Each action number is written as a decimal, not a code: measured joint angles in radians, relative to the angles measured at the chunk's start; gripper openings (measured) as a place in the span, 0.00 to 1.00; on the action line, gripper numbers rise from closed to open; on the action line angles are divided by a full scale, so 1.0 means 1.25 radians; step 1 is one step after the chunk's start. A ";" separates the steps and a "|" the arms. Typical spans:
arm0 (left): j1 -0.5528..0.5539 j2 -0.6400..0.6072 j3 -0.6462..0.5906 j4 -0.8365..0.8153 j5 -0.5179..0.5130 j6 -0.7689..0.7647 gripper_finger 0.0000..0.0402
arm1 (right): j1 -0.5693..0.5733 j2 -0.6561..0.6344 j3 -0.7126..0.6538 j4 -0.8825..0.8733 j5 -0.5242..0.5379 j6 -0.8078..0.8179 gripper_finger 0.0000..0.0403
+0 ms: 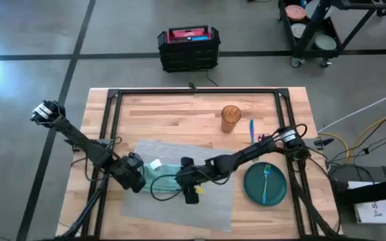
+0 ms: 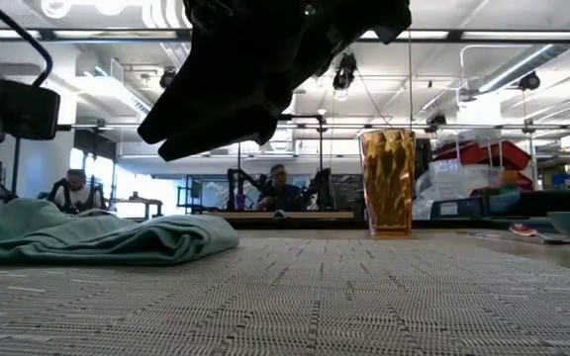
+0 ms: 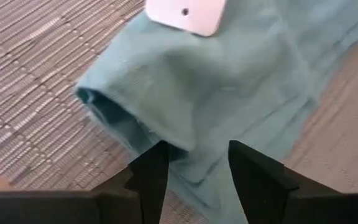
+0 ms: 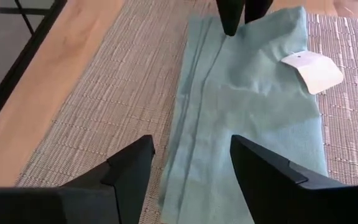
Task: Set table place
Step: Fold the blue table napkin
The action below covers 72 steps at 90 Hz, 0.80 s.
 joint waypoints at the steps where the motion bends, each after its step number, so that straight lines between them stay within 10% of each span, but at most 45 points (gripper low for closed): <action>1: 0.000 0.000 -0.001 0.000 -0.002 -0.001 0.39 | 0.000 0.000 0.000 0.000 0.000 0.000 0.51; 72: 0.000 0.000 0.025 0.021 0.050 0.023 0.01 | 0.000 0.001 0.000 -0.007 0.013 0.000 0.50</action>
